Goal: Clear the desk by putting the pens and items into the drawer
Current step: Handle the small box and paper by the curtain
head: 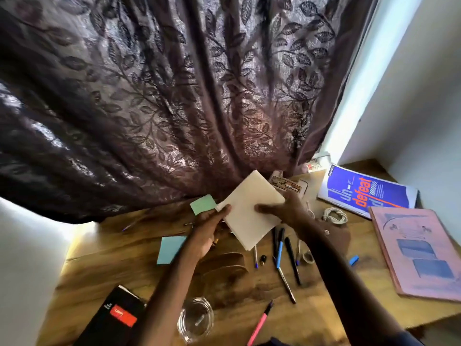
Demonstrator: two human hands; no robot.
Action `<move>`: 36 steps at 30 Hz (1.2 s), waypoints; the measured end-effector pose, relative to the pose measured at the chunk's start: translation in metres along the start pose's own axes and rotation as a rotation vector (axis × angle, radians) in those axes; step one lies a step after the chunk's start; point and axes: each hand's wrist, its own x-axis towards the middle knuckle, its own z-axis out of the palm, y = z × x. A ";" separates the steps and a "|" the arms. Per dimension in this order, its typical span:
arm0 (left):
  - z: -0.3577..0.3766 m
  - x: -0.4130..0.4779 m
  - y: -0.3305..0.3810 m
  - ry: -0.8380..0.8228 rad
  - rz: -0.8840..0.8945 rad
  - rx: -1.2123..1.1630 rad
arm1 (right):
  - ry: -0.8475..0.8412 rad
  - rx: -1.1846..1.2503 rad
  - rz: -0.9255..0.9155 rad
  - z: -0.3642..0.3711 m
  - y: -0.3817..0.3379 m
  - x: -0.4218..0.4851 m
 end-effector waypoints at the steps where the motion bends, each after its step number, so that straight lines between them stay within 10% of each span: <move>1: -0.006 -0.004 0.001 0.026 0.017 0.008 | -0.015 -0.013 0.012 0.004 0.000 -0.001; 24: -0.056 -0.019 0.000 0.389 0.375 0.524 | 0.293 -0.427 -0.071 0.068 -0.009 -0.031; 36: -0.049 -0.055 0.005 0.415 0.476 0.491 | 0.095 -0.529 -0.428 0.153 -0.024 -0.047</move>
